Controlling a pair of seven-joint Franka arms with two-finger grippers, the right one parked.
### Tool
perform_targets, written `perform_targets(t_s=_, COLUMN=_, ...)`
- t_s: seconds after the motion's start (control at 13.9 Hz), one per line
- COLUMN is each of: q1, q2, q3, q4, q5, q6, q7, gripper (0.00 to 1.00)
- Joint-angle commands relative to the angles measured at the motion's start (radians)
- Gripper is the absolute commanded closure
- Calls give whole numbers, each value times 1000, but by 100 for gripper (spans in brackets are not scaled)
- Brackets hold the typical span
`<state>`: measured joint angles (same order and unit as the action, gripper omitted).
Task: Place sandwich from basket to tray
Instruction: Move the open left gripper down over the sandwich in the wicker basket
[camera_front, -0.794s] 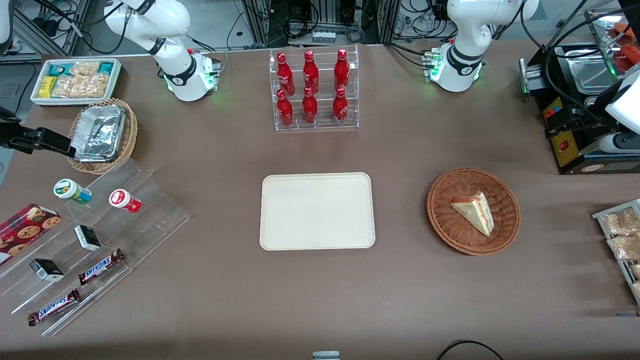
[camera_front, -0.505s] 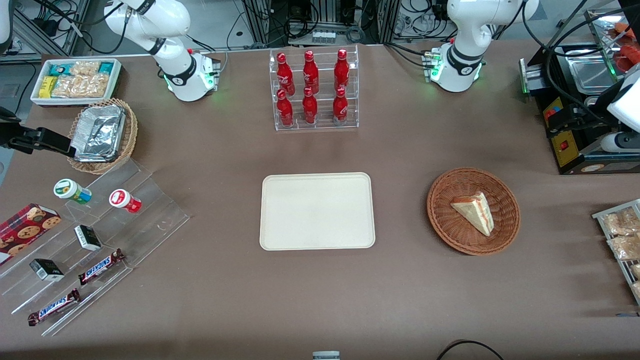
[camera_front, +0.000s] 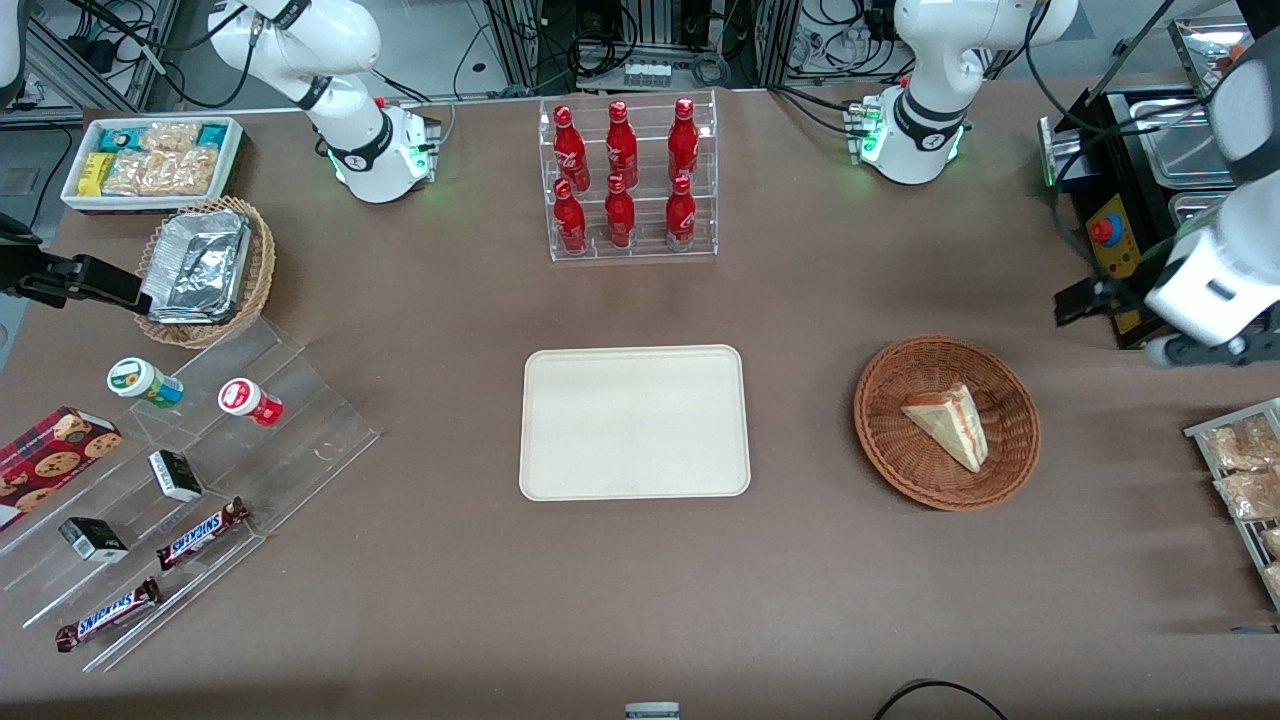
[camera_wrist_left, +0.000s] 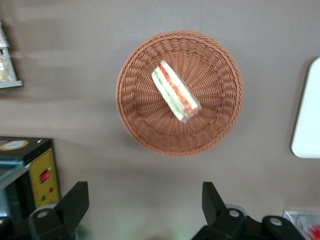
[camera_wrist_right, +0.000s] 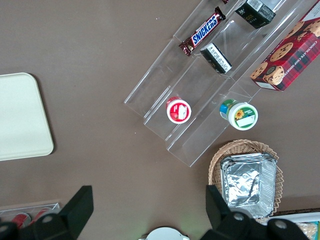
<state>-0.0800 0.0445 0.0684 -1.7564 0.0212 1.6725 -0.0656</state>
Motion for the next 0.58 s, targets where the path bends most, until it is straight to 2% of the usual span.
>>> perform_targets(t_s=0.0, q1=-4, q2=-26, q3=-1, q4=-141, q5=20, q6=114, q7=-112, gripper=0)
perform_targets(t_s=0.29, q1=-58, q2=-34, q3=-2, q4=-368, q5=23, q6=422, q7=-472, gripper=0)
perform_targets(t_s=0.51, q1=-76, q2=-22, q3=-4, q4=-480, q5=23, q6=623, q7=-647, gripper=0)
